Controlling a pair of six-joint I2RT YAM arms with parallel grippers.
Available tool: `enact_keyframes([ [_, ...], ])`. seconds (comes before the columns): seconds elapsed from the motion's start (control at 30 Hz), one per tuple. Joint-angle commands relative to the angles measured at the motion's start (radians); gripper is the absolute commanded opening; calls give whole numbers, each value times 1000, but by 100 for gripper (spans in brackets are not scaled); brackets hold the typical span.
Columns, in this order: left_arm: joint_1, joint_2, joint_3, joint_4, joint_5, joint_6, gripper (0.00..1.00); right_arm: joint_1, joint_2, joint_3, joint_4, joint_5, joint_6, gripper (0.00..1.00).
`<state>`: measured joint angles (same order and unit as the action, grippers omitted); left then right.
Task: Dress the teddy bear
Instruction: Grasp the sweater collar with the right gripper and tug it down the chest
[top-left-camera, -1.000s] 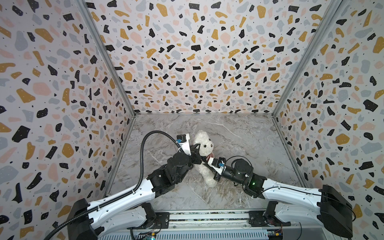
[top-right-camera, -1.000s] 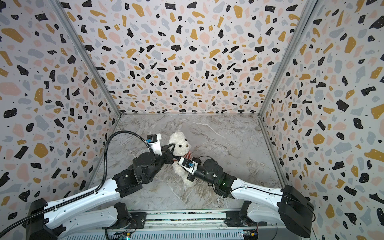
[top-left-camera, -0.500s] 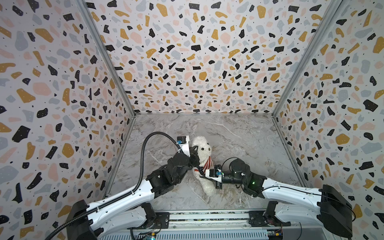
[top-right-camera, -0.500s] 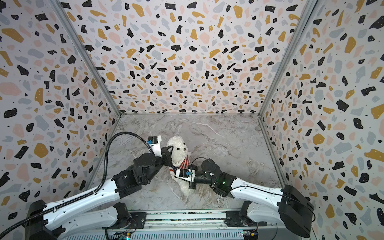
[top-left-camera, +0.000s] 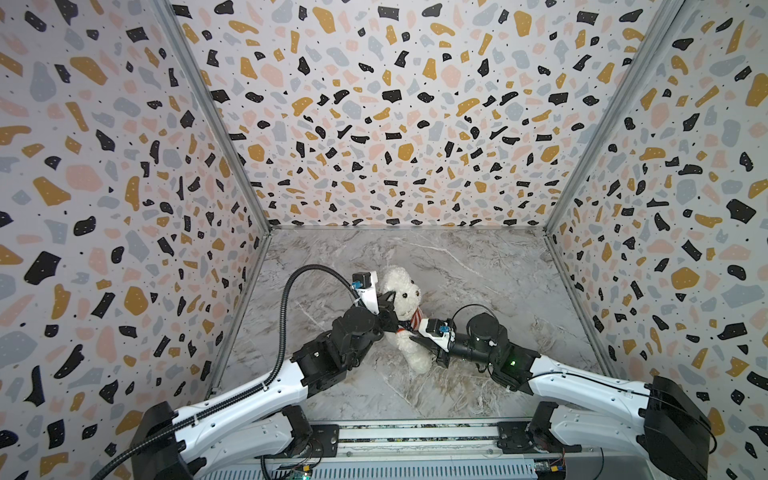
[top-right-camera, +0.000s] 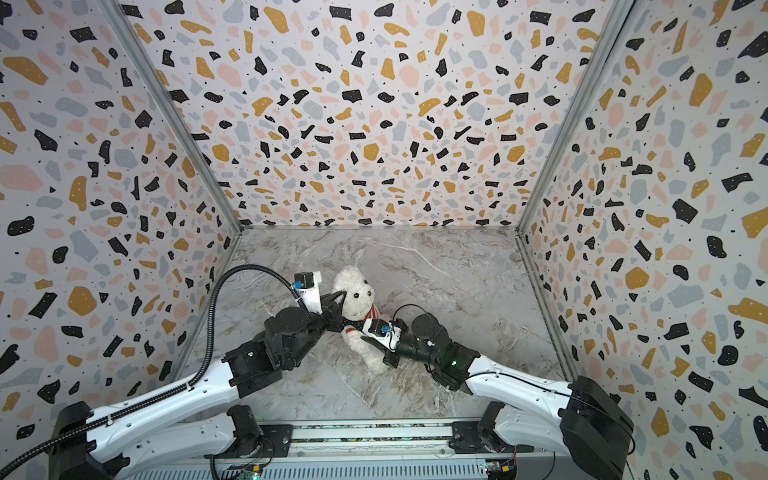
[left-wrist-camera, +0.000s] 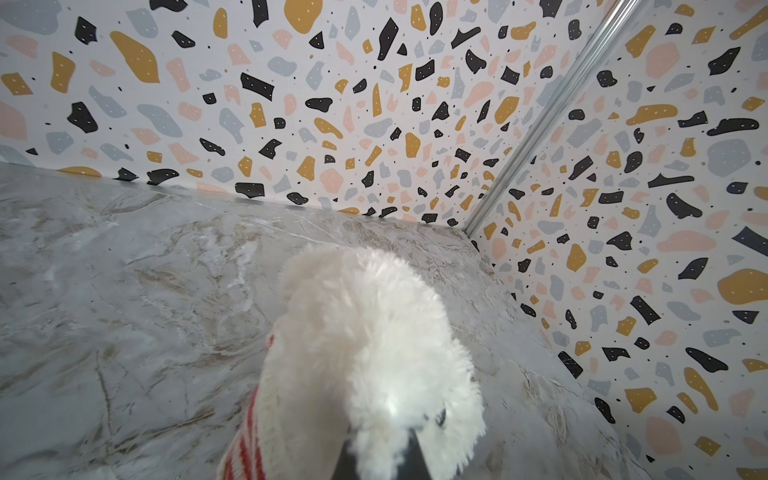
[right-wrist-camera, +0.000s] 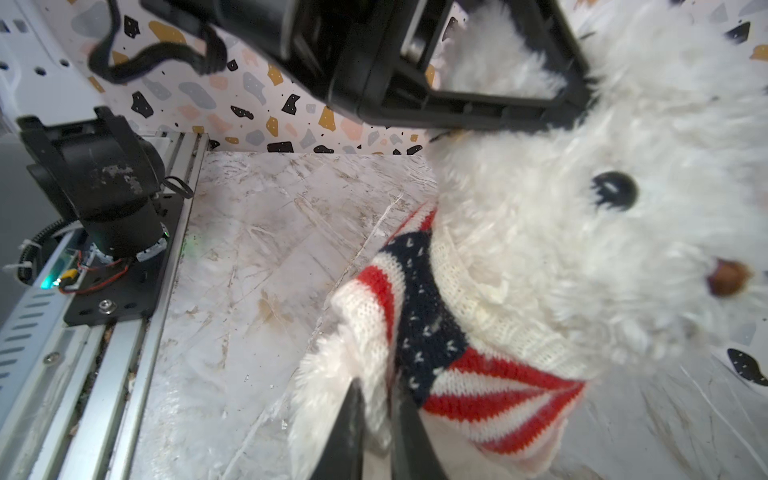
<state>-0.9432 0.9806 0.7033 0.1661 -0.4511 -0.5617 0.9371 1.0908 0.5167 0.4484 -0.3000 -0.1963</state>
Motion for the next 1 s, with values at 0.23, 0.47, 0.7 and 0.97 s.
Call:
enact_keyframes([
  [0.23, 48, -23, 35, 49, 160, 8, 0, 12, -208, -130, 102, 32, -78, 37],
  [0.47, 81, -31, 72, 1, 266, 8, 0, 14, -305, -216, 103, 159, -141, 37],
  [0.7, 92, -29, 90, -1, 345, -10, 0, 18, -263, -221, 133, 211, -217, 34],
  [0.97, 95, -13, 99, 10, 393, -29, 0, 24, -194, -206, 209, 233, -252, 33],
])
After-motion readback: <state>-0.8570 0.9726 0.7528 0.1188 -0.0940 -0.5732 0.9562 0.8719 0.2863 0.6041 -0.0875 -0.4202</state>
